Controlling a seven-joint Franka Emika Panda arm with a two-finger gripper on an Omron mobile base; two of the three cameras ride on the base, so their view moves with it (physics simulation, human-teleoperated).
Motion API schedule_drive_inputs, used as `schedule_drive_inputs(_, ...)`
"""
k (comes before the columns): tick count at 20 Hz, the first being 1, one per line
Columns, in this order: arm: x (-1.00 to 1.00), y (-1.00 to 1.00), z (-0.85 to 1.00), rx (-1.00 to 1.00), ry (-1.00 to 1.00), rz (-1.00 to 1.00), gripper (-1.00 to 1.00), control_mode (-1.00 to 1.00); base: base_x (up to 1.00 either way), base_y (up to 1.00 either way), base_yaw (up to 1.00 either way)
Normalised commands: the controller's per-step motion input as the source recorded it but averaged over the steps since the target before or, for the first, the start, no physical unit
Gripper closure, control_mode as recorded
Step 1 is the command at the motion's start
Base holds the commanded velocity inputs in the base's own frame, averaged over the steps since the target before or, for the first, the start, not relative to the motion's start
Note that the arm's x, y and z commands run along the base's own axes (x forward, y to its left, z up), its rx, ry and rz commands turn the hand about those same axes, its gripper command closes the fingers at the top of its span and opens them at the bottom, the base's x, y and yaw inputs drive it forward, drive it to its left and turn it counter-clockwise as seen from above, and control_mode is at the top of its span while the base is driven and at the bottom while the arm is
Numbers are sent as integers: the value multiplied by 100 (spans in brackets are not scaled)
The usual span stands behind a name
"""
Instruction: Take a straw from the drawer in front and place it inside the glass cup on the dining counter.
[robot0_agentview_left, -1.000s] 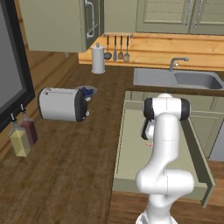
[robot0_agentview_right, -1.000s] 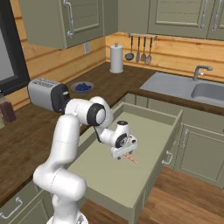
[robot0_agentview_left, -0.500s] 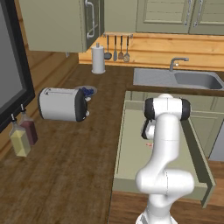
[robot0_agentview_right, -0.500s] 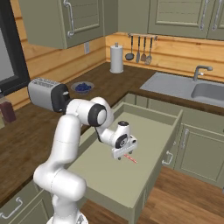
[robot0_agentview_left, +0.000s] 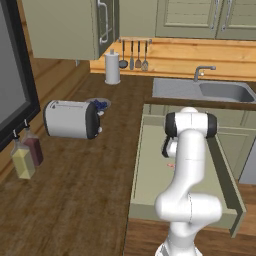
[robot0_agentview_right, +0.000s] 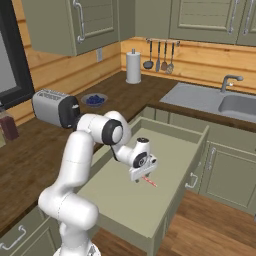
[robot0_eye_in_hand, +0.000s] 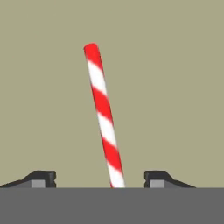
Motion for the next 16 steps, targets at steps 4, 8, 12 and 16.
schedule_drive_inputs(4, 0, 0, -17, 0, 0, 2, 100, -100, 0, 0, 0)
schedule_drive_inputs(8, -1, -3, -1, 0, -5, 2, 100, -100, 0, 0, 0)
schedule_drive_inputs(12, -8, -1, 0, -2, -17, 0, 100, -100, 0, 0, 0)
schedule_drive_inputs(16, -19, -1, 23, 0, -14, -1, 100, -100, 0, 0, 0)
